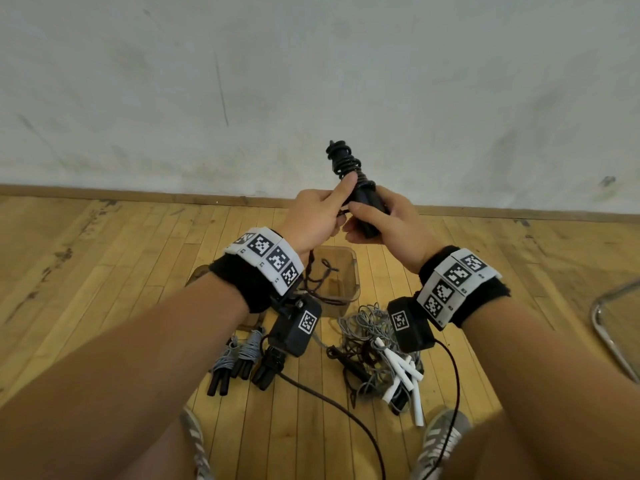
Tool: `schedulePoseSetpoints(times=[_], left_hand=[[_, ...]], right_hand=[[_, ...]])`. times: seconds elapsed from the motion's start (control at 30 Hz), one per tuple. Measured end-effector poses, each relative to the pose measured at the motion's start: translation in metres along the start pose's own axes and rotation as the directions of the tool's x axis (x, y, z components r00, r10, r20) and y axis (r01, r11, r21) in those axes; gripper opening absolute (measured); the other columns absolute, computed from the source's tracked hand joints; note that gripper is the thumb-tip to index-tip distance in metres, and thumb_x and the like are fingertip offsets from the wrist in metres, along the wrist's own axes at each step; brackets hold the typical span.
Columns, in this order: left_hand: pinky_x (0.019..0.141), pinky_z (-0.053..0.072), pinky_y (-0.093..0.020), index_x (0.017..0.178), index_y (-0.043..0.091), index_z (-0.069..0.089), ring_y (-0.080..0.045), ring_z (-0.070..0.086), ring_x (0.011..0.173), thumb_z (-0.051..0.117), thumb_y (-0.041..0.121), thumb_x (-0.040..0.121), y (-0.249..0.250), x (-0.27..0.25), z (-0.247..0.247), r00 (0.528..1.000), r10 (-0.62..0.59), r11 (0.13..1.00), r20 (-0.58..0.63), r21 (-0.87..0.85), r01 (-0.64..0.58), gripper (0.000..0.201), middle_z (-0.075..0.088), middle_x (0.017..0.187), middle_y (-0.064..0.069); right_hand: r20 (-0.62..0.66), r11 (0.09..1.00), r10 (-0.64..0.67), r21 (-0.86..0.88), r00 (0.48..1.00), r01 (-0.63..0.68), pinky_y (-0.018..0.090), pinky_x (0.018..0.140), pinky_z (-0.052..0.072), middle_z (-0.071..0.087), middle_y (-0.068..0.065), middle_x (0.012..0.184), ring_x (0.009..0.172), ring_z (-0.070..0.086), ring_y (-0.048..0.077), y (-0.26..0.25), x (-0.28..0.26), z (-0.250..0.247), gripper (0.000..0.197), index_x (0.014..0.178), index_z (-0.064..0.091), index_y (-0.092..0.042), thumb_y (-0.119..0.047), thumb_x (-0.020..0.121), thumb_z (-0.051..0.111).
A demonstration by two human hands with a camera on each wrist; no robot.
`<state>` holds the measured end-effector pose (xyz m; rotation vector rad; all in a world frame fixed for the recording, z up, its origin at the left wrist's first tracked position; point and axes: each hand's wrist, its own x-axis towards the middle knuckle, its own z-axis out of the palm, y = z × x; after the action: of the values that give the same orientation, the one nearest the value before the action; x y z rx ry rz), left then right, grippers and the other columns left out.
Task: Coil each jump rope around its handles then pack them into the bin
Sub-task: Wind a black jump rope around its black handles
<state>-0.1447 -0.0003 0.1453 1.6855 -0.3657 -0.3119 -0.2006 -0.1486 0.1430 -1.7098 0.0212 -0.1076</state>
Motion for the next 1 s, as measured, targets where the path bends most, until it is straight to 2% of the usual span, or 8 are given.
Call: schedulePoseSetpoints(times=[0.1,0.27,0.43,0.6,0.7,0.8,0.93,1.0], left_hand=[[0.064,0.045,-0.026,0.095,-0.002,0.075,-0.008,0.052,0.052,0.053,0.055,0.1,-0.002,0.002,-0.001,1.0,0.005,0.992,-0.021,0.128,-0.002,0.062,0.055,0.053,0.005],[0.049,0.04,-0.013,0.093,0.017,0.079,-0.003,0.053,0.046,0.069,0.046,0.094,-0.004,0.004,-0.004,1.0,-0.01,0.988,-0.026,0.154,0.014,0.031,0.07,0.064,0.007],[0.049,0.041,-0.014,0.097,0.009,0.079,-0.005,0.054,0.046,0.072,0.024,0.094,-0.005,0.003,-0.004,0.999,0.005,0.995,-0.048,0.097,0.0,0.017,0.066,0.062,0.004],[0.049,0.039,-0.019,0.093,0.007,0.076,-0.006,0.047,0.045,0.065,0.018,0.099,-0.003,0.003,0.001,0.995,-0.089,0.996,-0.047,-0.014,0.089,0.017,0.058,0.059,0.004],[0.047,0.037,-0.019,0.086,0.006,0.074,-0.006,0.047,0.045,0.065,0.016,0.098,-0.001,0.002,0.003,0.991,-0.123,0.989,-0.053,-0.092,0.117,0.017,0.058,0.06,0.003],[0.045,0.036,-0.017,0.089,0.003,0.074,-0.006,0.048,0.046,0.066,0.015,0.097,0.0,0.001,0.005,0.985,-0.16,0.977,-0.064,-0.155,0.149,0.017,0.059,0.061,0.002],[0.048,0.036,-0.019,0.096,0.003,0.073,-0.006,0.052,0.049,0.067,0.022,0.096,-0.001,0.001,0.003,0.976,-0.207,0.956,-0.074,-0.227,0.185,0.02,0.062,0.064,0.002],[0.048,0.037,-0.019,0.099,0.004,0.074,-0.006,0.053,0.049,0.068,0.03,0.096,-0.001,0.0,0.004,0.973,-0.218,0.949,-0.074,-0.249,0.194,0.027,0.063,0.064,0.003]], right_hand=[[-0.039,0.996,-0.054,-0.074,0.998,0.051,0.044,0.084,0.062,0.07,0.012,0.11,0.087,0.076,0.027,0.001,0.001,-0.008,0.046,0.139,0.053,-0.01,-0.008,0.096,0.067],[-0.108,0.935,-0.155,-0.337,0.982,0.111,0.044,0.086,0.061,0.068,-0.003,0.118,0.082,0.077,0.017,0.006,0.0,-0.013,0.063,0.147,0.045,-0.019,-0.012,0.091,0.072],[-0.208,0.898,-0.193,-0.431,0.959,0.087,0.045,0.082,0.062,0.07,0.001,0.113,0.072,0.076,0.013,0.011,0.006,-0.021,0.062,0.143,0.046,-0.027,-0.017,0.088,0.074],[-0.21,0.839,-0.201,-0.542,0.957,0.057,0.014,0.064,0.056,0.069,-0.003,0.107,0.068,0.073,0.003,0.012,0.007,-0.021,0.061,0.142,0.045,-0.031,-0.019,0.089,0.074],[-0.184,0.785,-0.234,-0.615,0.955,0.074,0.013,0.061,0.052,0.066,-0.005,0.107,0.072,0.072,0.008,0.015,0.009,-0.018,0.063,0.144,0.042,-0.032,-0.017,0.091,0.072],[-0.087,0.748,-0.231,-0.653,0.969,0.12,0.023,0.065,0.048,0.064,-0.003,0.106,0.079,0.067,0.017,0.016,0.011,-0.014,0.061,0.149,0.033,-0.028,-0.019,0.097,0.063],[0.009,0.85,-0.241,-0.481,0.971,0.215,0.036,0.078,0.051,0.064,0.003,0.108,0.087,0.062,0.016,0.018,0.008,-0.005,0.041,0.151,0.03,-0.026,-0.024,0.111,0.031],[0.023,0.866,-0.249,-0.442,0.968,0.234,0.027,0.085,0.05,0.064,0.0,0.114,0.093,0.06,0.001,0.019,0.009,-0.006,0.04,0.151,0.034,-0.026,-0.02,0.112,0.027]])
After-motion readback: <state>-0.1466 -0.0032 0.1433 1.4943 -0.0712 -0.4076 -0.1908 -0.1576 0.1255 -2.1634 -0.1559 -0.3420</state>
